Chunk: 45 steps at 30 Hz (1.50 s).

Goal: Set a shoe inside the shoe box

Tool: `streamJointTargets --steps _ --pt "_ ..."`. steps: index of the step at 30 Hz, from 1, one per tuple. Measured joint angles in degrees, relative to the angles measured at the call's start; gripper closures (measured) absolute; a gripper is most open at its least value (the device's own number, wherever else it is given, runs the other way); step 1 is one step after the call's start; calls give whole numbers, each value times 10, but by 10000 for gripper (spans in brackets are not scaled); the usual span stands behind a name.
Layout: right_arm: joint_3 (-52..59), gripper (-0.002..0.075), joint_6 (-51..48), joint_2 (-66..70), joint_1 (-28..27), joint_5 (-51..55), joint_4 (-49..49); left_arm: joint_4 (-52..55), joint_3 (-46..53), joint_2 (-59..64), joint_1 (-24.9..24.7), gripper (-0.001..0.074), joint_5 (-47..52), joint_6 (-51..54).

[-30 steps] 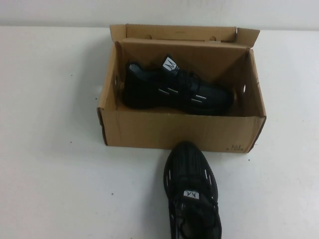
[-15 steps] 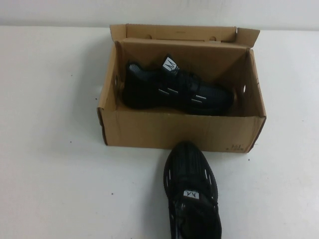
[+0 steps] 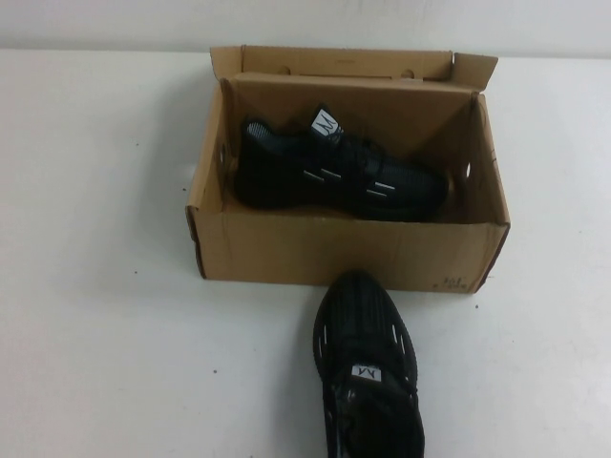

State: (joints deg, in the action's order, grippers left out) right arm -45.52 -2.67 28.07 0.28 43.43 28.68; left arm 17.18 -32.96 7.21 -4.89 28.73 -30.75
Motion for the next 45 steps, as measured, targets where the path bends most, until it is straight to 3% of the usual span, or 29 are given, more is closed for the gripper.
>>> streamJointTargets --steps 9,17,22,26,32,38,45 --pt "-55 743 -132 130 56 73 82 -139 -17 119 -26 736 78 216" --pt "-55 697 -140 183 133 70 109 -191 -65 247 -62 736 124 240" --pt "-55 687 -133 214 226 30 112 -245 -92 302 -63 736 139 275" --pt "-55 687 -60 255 322 -19 65 -277 -103 329 -63 736 161 307" --pt "-55 685 178 344 456 -62 -150 -301 -107 350 -63 736 203 346" --pt "-55 662 269 444 504 -83 -196 -304 -107 353 -63 736 219 353" --pt "-55 414 277 526 505 -92 -190 -305 -107 353 -63 736 232 353"
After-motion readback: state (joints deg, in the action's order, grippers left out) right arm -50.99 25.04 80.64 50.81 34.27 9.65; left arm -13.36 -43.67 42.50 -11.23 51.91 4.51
